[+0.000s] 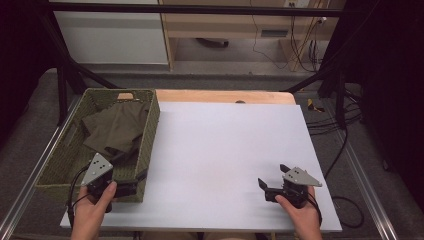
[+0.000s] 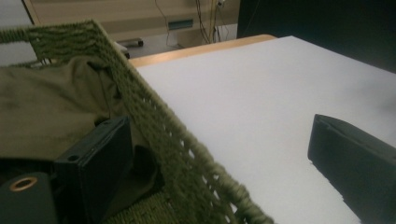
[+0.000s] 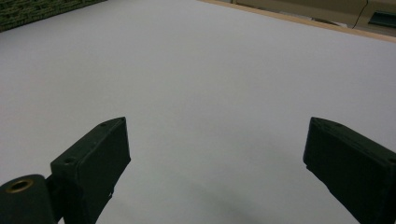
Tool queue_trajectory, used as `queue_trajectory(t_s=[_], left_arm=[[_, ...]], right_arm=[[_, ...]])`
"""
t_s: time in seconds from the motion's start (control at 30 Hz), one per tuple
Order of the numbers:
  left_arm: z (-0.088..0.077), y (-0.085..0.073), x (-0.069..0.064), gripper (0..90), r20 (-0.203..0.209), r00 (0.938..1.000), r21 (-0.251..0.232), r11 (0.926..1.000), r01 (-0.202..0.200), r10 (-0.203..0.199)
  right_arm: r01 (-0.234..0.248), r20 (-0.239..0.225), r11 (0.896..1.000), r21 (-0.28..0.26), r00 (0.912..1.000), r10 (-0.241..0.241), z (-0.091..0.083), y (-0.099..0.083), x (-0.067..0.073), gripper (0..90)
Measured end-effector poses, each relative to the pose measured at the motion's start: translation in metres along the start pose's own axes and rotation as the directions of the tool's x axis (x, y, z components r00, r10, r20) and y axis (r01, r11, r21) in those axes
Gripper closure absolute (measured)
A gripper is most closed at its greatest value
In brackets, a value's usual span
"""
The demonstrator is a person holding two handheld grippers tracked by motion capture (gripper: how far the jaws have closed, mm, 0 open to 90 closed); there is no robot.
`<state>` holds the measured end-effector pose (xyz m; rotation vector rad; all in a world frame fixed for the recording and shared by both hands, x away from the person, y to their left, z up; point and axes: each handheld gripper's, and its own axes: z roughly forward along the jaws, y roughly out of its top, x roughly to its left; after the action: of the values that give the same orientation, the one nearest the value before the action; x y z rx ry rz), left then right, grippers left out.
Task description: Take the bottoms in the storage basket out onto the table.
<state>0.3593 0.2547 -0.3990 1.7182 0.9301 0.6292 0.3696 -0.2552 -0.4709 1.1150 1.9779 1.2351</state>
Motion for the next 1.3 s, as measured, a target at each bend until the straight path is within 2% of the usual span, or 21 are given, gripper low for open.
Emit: queue_trajectory(t_s=[0.13, 0.23, 0.33, 0.37, 0.43, 0.47, 0.53, 0.6, 0.63, 0.67, 0.7, 0.77, 0.8, 0.87, 0.93, 0.97, 1.1, 1.2, 1.27, 1.3], left_arm=[[-0.006, 0.010, 0.000, 6.8, -0.012, 0.9999, -0.036, 0.9993, -0.006, 0.006], [-0.008, 0.017, 0.004, 6.8, -0.018, 0.9998, -0.021, 0.9998, 0.004, -0.004], [-0.002, 0.025, 0.006, 7.2, -0.037, 0.9992, -0.008, 0.9998, 0.017, -0.017], [0.003, 0.033, 0.007, 8.3, -0.067, 0.9977, 0.024, 0.9997, -0.008, 0.009], [0.006, 0.037, 0.007, 8.3, -0.076, 0.9968, 0.038, 0.9990, -0.022, 0.025], [0.010, 0.045, 0.009, 8.2, -0.087, 0.9949, 0.073, 0.9963, -0.045, 0.051], [0.013, 0.052, 0.012, 8.2, -0.094, 0.9916, 0.128, 0.9888, -0.077, 0.089], [0.015, 0.056, 0.015, 8.0, -0.107, 0.9840, 0.189, 0.9745, -0.120, 0.142], [0.015, 0.056, 0.015, 8.1, -0.107, 0.9840, 0.189, 0.9745, -0.120, 0.142], [0.015, 0.060, 0.020, 8.1, -0.115, 0.9810, 0.224, 0.9664, -0.127, 0.156], [0.015, 0.060, 0.020, 8.2, -0.115, 0.9810, 0.224, 0.9664, -0.127, 0.156], [0.017, 0.063, 0.026, 8.2, -0.124, 0.9800, 0.258, 0.9588, -0.119, 0.155], [0.019, 0.066, 0.032, 8.2, -0.134, 0.9754, 0.291, 0.9479, -0.130, 0.175], [0.021, 0.068, 0.035, 8.2, -0.136, 0.9748, 0.299, 0.9453, -0.130, 0.177], [0.025, 0.071, 0.040, 8.1, -0.125, 0.9778, 0.313, 0.9420, -0.122, 0.168], [0.031, 0.073, 0.044, 8.1, -0.128, 0.9752, 0.324, 0.9368, -0.131, 0.180], [0.044, 0.073, 0.051, 8.6, -0.135, 0.9715, 0.351, 0.9263, -0.137, 0.195], [0.054, 0.072, 0.055, 9.1, -0.145, 0.9686, 0.366, 0.9207, -0.137, 0.202], [0.058, 0.072, 0.057, 9.2, -0.149, 0.9686, 0.370, 0.9198, -0.132, 0.199], [0.065, 0.069, 0.062, 9.2, -0.162, 0.9673, 0.378, 0.9178, -0.122, 0.195]], right_arm=[[0.003, 0.000, 1.000, 0.003, 1.0000, -0.003, 0.001, 0.000, 0.000, 7.4], [0.001, -0.002, 1.000, 0.000, 1.0000, -0.001, 0.000, 0.000, 0.000, 7.5], [0.007, -0.007, 1.000, 0.000, 0.9999, -0.007, 0.000, 0.000, 0.001, 7.5], [0.004, -0.015, 1.000, 0.000, 0.9999, -0.004, 0.000, 0.000, 0.001, 7.5], [0.004, -0.017, 1.000, 0.002, 0.9999, -0.004, 0.000, -0.001, 0.002, 7.5], [0.002, -0.018, 1.000, 0.002, 0.9998, -0.002, -0.001, 0.000, 0.003, 7.5], [0.006, -0.021, 1.000, -0.001, 0.9998, -0.006, -0.001, 0.000, 0.004, 7.5], [0.007, -0.022, 1.000, 0.003, 0.9997, -0.007, 0.000, 0.000, 0.005, 7.8], [0.011, -0.023, 1.000, 0.007, 0.9997, -0.011, 0.001, 0.000, 0.005, 7.8], [0.014, -0.025, 1.000, 0.013, 0.9996, -0.014, 0.001, 0.000, 0.007, 7.8], [0.014, -0.025, 1.000, 0.013, 0.9996, -0.014, 0.001, 0.000, 0.007, 7.8], [0.031, -0.032, 0.999, 0.016, 0.9990, -0.030, 0.002, 0.000, 0.009, 7.8], [0.039, -0.035, 0.999, 0.015, 0.9986, -0.039, 0.003, 0.000, 0.011, 7.9], [0.042, -0.033, 0.999, 0.017, 0.9986, -0.041, 0.003, 0.000, 0.012, 7.9], [0.041, -0.030, 0.999, 0.014, 0.9987, -0.040, 0.002, 0.000, 0.012, 7.9], [0.039, -0.027, 0.999, 0.012, 0.9989, -0.038, 0.002, 0.000, 0.011, 7.9], [0.035, -0.024, 0.999, 0.012, 0.9991, -0.035, 0.002, 0.000, 0.010, 7.9], [0.041, -0.025, 0.999, 0.008, 0.9989, -0.041, 0.002, 0.002, 0.011, 7.9], [0.044, -0.027, 0.999, 0.008, 0.9987, -0.043, 0.003, 0.002, 0.012, 7.9], [0.048, -0.028, 0.999, 0.014, 0.9985, -0.047, 0.003, 0.002, 0.013, 7.9]])
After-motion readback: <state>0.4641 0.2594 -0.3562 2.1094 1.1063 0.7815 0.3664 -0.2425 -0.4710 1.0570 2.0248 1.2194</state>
